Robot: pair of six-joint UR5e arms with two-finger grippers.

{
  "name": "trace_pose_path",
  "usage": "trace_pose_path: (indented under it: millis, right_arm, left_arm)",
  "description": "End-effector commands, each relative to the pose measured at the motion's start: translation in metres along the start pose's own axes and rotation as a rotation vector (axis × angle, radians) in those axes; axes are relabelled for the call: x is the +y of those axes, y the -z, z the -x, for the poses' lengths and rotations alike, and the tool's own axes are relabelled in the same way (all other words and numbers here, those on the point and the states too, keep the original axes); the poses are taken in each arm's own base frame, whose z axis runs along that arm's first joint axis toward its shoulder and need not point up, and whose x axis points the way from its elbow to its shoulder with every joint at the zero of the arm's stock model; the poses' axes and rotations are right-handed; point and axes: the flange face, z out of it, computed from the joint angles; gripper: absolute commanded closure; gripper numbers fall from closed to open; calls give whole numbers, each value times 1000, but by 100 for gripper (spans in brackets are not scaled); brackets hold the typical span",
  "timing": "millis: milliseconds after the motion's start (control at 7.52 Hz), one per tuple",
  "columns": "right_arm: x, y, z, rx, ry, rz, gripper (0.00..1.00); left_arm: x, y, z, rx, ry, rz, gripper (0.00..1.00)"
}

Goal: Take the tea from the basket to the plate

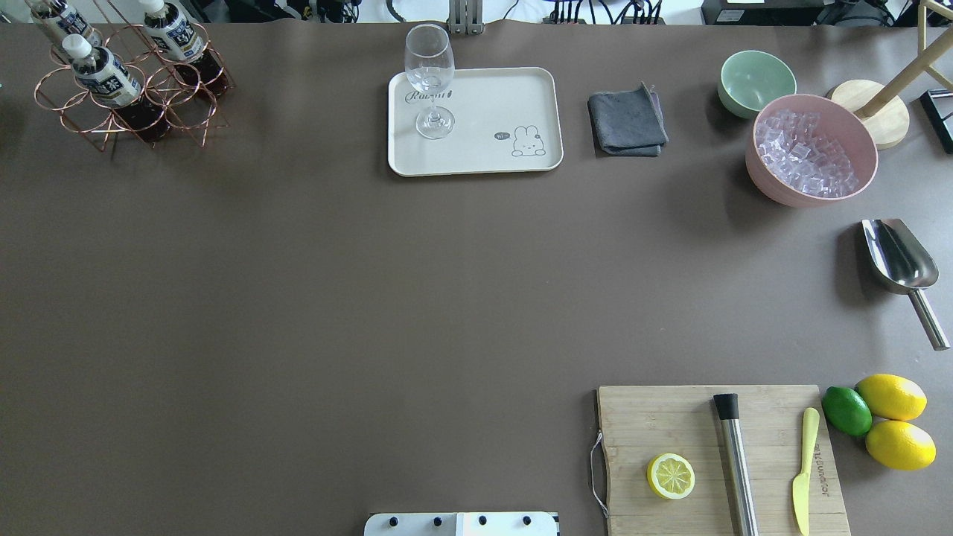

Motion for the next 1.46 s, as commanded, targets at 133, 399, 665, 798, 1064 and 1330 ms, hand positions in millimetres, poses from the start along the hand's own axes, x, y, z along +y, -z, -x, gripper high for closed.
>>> trace_pose_path:
  millis: [133, 399, 665, 798, 1064, 1330]
  right_arm:
    - [-1, -1, 1, -4, -1, 2, 0]
    - [1, -2, -2, 0, -2, 4, 0]
    - [0, -3, -2, 0, -2, 6, 0]
    - [0, -3, -2, 1, -2, 6, 0]
    - [0, -3, -2, 1, -1, 6, 0]
    - [-1, -2, -2, 1, -1, 5, 0]
  left_arm:
    - [42, 54, -8, -61, 38, -33, 100]
    - [86, 92, -29, -68, 94, -85, 100]
    - [110, 107, -47, -68, 119, -79, 100]
    - [133, 114, -73, -69, 152, -72, 100]
    - [122, 141, -131, -73, 155, -75, 100]
    - [91, 165, -176, -85, 108, -91, 100]
